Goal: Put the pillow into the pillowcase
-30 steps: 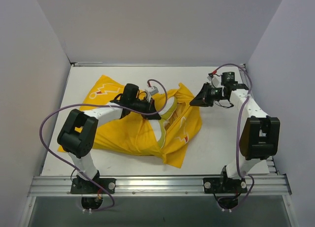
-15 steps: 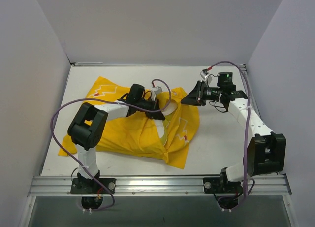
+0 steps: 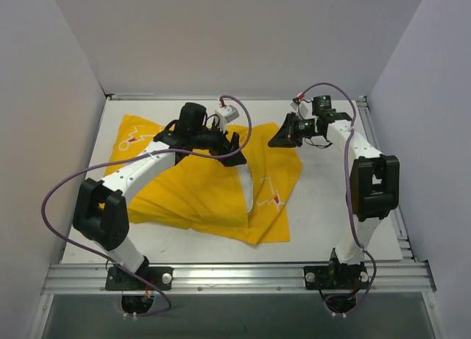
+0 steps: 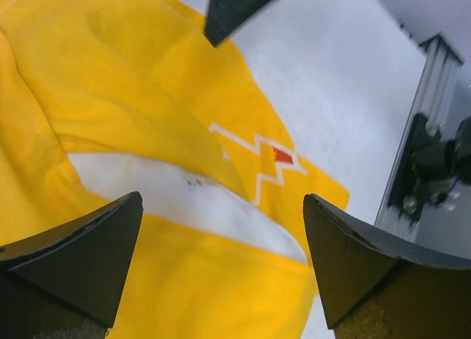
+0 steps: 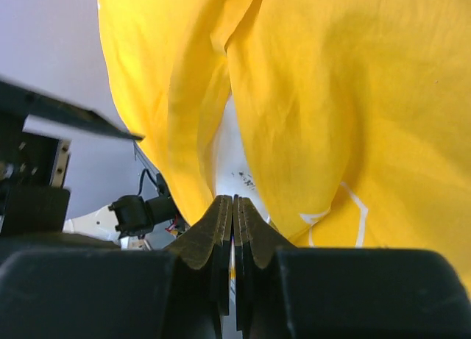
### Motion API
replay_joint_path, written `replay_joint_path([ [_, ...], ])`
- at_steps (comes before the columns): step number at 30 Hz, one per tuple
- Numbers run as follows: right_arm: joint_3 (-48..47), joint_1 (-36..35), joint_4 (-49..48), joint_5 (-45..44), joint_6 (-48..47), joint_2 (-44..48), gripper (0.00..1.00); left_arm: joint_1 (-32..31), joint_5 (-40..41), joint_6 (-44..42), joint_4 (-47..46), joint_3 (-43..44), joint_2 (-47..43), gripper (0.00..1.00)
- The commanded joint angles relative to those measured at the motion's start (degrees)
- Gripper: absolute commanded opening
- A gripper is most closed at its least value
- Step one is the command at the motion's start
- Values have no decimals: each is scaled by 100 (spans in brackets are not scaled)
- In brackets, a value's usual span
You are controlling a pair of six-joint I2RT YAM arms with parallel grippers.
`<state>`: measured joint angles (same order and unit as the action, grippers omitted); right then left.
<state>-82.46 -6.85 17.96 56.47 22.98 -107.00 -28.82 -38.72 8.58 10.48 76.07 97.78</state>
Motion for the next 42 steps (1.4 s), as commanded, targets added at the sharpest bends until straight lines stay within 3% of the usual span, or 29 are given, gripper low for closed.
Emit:
replay_joint_path([
  [1, -202, -18, 234, 76, 180, 231, 3, -246, 521, -1848, 2198, 171, -662, 97],
  [2, 182, -35, 270, -12, 198, 337, 12, -499, 958, -2364, 2404, 110, -829, 97],
  [8, 1643, -220, 314, -487, 163, 1277, 23, -1835, 2288, -3282, 2661, -260, -902, 97],
  [10, 2029, -307, 305, -566, 84, 1462, 34, -2144, 2780, -3415, 2670, -216, -770, 97],
  [13, 2303, -378, 340, -646, -92, 1446, 36, -2628, 3247, -3670, 2713, -172, -480, 97],
  [18, 2331, -449, 410, -760, -268, 718, 34, -2840, 3827, -3530, 2749, -163, 285, 98],
  [19, 2304, -449, 480, -830, -303, 637, 34, -2753, 4054, -3391, 2723, -163, 373, 95],
  [20, 2261, -449, 533, -917, -321, 593, 34, -2682, 4100, -3293, 2722, -154, 565, 87],
  [22, 2243, -457, 577, -1049, -330, 593, 34, -2298, 3917, -2908, 2731, -67, 672, 50],
  [27, 2208, -650, 595, -1191, -373, 996, 34, -1215, 1011, -2151, 2355, -127, 418, 0],
  [31, 2085, -1036, 271, -1366, -339, 1076, 36, -792, -477, -1904, 1608, -662, 67, 0],
  [38, 1461, -1581, -292, -2165, 83, 330, 50, -801, -654, -1886, 1237, -936, -162, 0],
  [42, 1065, -1793, -363, -2481, 259, -346, 50, -775, -672, -1772, 948, -1042, -294, 0],
])
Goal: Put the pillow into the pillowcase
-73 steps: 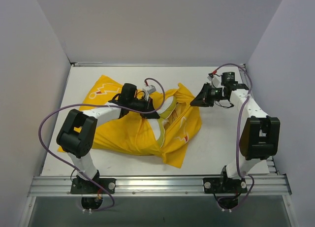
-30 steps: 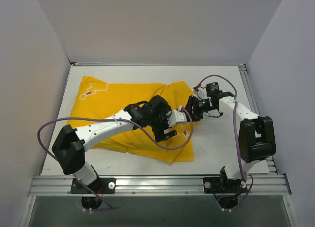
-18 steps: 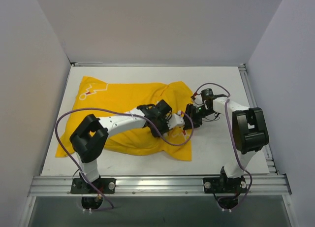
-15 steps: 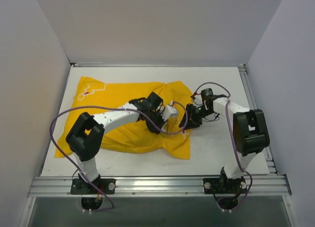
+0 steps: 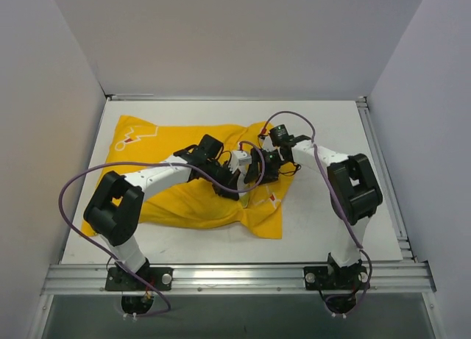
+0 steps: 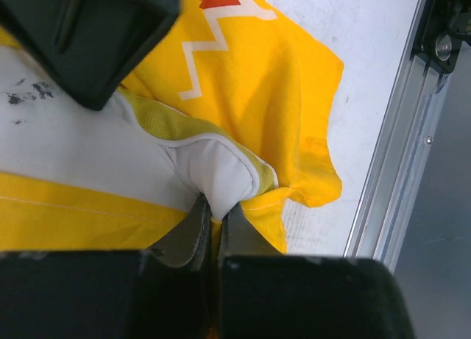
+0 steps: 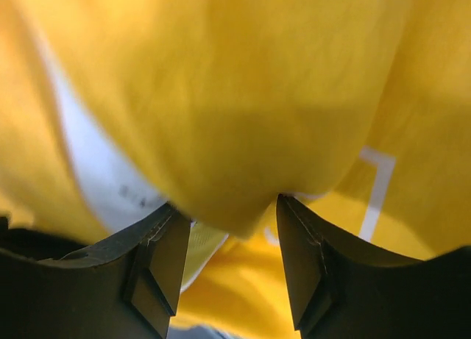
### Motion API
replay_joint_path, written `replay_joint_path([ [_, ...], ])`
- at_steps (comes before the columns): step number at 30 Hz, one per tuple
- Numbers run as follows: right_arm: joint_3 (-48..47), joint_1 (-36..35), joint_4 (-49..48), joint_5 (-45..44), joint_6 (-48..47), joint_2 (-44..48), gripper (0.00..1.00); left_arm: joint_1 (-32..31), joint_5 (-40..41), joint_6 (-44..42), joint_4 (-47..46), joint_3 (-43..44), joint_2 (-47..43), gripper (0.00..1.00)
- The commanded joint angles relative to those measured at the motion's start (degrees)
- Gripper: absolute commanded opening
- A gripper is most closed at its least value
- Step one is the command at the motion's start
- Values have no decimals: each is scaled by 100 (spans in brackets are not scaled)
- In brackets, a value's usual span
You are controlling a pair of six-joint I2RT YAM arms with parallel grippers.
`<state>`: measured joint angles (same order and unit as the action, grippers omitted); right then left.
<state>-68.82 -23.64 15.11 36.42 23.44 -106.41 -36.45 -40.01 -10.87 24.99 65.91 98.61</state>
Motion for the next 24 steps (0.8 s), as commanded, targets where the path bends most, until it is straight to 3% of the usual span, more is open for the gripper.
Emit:
replay_joint_path([
  [1, -351, -167, 26, -557, 205, -494, 49, -3, -552, 226, -522, -26, -403, 0],
  [7, -54, -176, 264, -585, 117, -425, 46, 120, -446, 375, -732, -140, -544, 0],
  [9, 104, -37, 404, -488, 91, -276, 35, 173, -262, 480, -855, -210, -544, 0],
  [12, 263, 139, 580, -329, -41, -39, 28, 269, -166, 726, -1136, -315, -518, 0],
  [13, 272, 175, 615, -294, -172, 6, 17, 287, -156, 831, -1198, -350, -483, 0],
  [16, 211, 386, 773, -241, -322, 24, 0, 305, -183, 981, -1339, -333, -395, 0],
  [22, -70, 904, 1098, 944, -595, 436, 1, 392, 248, 1061, -1523, -315, -351, 0],
  [24, -88, 966, 1291, 893, -893, 691, 10, 454, 169, 1218, -1550, -333, -281, 0],
])
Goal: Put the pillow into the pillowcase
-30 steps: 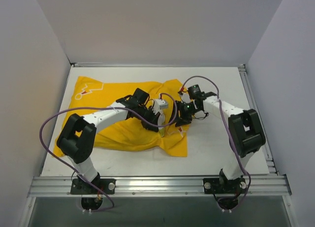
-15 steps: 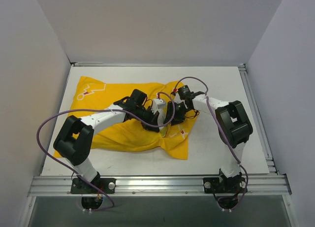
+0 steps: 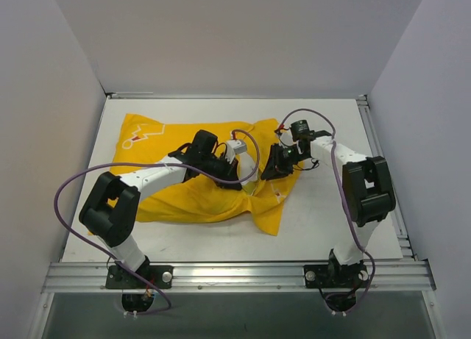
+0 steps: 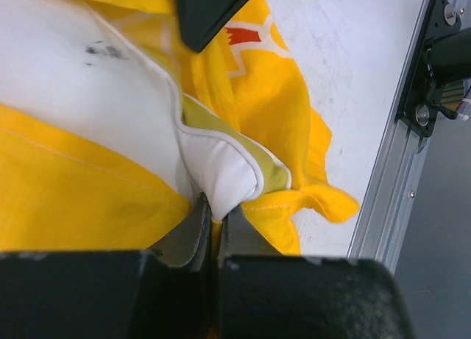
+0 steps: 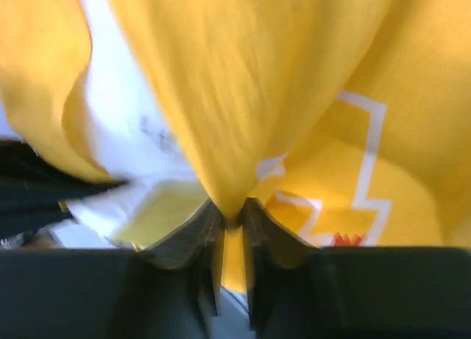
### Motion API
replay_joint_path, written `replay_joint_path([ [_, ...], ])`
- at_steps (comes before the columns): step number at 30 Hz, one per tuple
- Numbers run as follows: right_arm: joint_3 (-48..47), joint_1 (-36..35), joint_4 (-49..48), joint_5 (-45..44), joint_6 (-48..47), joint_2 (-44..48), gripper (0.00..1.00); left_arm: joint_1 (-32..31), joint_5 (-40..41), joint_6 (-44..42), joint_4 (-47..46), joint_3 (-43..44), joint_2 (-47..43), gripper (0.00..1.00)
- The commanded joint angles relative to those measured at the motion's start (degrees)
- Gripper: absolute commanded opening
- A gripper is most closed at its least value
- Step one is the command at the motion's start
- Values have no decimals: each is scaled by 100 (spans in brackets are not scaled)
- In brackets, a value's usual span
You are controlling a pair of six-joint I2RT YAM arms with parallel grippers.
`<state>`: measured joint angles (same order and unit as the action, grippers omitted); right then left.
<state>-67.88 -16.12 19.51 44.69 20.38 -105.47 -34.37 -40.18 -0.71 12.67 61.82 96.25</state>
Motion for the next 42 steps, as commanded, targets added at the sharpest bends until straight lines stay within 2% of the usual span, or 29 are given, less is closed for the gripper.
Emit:
replay_joint_path([
  [1, -173, 206, 888, -12, -675, 641, 20, 255, 99, 220, -317, 76, 25, 0],
  [3, -156, 188, 897, -118, -720, 546, 24, 255, -6, 247, -396, 58, 43, 0],
  [6, -252, 136, 775, -162, -624, 142, 2, 238, -165, 422, -572, 40, 52, 0],
  [10, -340, 100, 590, -171, -404, -167, 0, 229, -200, 370, -537, 76, -27, 0],
  [11, -305, 83, 537, -206, -360, -123, 2, 229, -192, 335, -485, 84, -44, 0],
  [12, -279, 22, 502, -215, -342, -88, 8, 229, -183, 300, -458, 84, -45, 0],
  [13, -253, -5, 493, -215, -290, -53, 28, 229, -183, 291, -432, 93, -45, 0],
  [14, -226, -49, 458, -241, -280, 34, 35, 229, -174, 291, -423, 93, -45, 0],
  [18, -129, -321, 282, -469, -280, 45, 37, 229, -165, 352, -484, 93, -10, 0],
  [24, -331, -506, 106, -873, -202, -491, 36, 229, -156, 361, -528, 67, -45, 0],
  [27, -419, -463, 36, -1085, -245, -641, 25, 229, -104, 344, -485, 49, -88, 0],
  [28, -428, -436, 36, -1059, -236, -633, 12, 229, -78, 335, -484, 49, -106, 0],
  [30, -385, -340, 97, -928, -271, -484, 0, 229, 150, 378, -510, 23, -115, 0],
  [32, -131, -252, 132, -491, -298, -4, 0, 220, 544, 553, -607, 32, -71, 0],
  [33, 1, -217, 132, -339, -281, 235, 0, 220, 1104, 772, -555, 84, 60, 0],
  [35, 239, -216, 150, 21, -333, 1014, 0, 212, 1442, 897, -414, 295, 192, 0],
  [39, 652, -199, 194, 610, -334, 1924, 0, 45, 2503, 1117, -546, 401, 447, 0],
  [41, 705, -225, 89, 1170, -2, 2170, 0, -69, 2656, 1108, -739, 453, 544, 1],
  [42, 749, -251, -42, 1322, 192, 2249, 0, -200, 2673, 1117, -809, 497, 683, 4],
])
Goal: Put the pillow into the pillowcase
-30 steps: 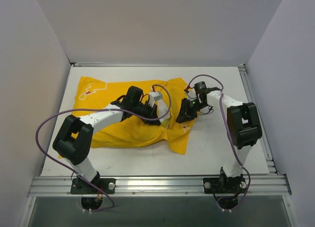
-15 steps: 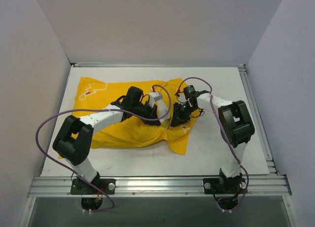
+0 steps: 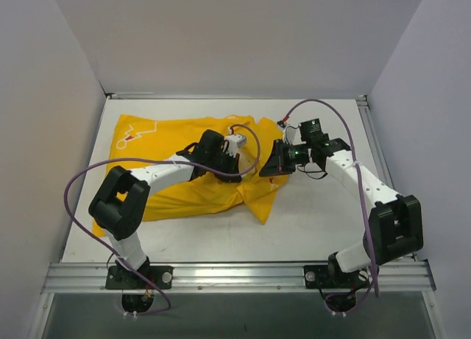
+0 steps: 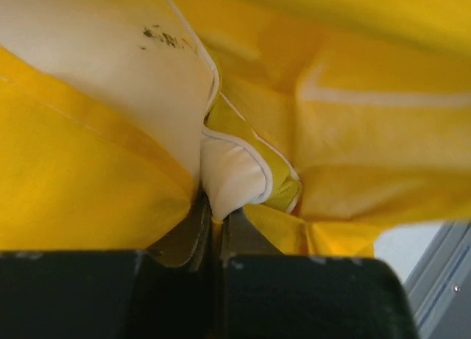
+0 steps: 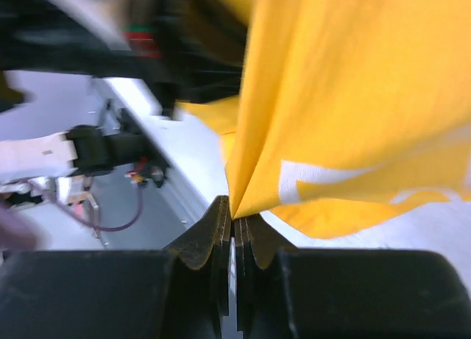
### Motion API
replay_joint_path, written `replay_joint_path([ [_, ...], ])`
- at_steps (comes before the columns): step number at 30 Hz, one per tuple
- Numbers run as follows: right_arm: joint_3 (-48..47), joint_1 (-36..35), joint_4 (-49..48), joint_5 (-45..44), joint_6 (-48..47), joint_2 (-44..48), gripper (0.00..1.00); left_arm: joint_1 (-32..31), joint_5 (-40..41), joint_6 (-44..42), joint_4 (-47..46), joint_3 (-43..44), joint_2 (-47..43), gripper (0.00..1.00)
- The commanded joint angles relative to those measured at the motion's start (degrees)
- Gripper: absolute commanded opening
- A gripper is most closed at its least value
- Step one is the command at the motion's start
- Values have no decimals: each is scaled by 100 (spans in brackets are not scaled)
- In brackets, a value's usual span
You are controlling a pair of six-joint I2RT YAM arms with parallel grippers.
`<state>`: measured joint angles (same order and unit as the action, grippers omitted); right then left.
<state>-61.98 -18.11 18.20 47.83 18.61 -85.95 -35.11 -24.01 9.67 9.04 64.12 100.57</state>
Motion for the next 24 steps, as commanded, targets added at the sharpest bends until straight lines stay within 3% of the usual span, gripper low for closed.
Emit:
replay_joint_path([
  [1, 290, -105, -104, 1148, 641, 359, 0, -180, 891, 105, -586, 303, 330, 7],
  [2, 352, -123, -471, 1262, 1035, 490, 0, -224, 663, 149, -709, 303, 392, 13],
  [3, 396, -140, -605, 1333, 1178, 527, 0, -224, 435, 349, -824, 225, 419, 34],
  [7, 370, 149, -677, 1386, 1276, 343, 0, 100, -515, 843, -2192, -688, -528, 63],
  [9, 344, 343, -651, 1422, 1189, 220, 0, 224, -990, 818, -2065, -935, -1220, 72],
  [14, 46, 405, -352, 1439, 908, -131, 0, 294, -1519, 141, -582, -857, -2032, 73],
  [19, -235, 212, -361, 1448, 907, -404, 0, 312, -1019, -544, 343, -804, -2261, 69],
  [24, -640, -70, -369, 1527, 1004, -774, 0, 181, -175, -783, 336, -770, -1876, 72],
])
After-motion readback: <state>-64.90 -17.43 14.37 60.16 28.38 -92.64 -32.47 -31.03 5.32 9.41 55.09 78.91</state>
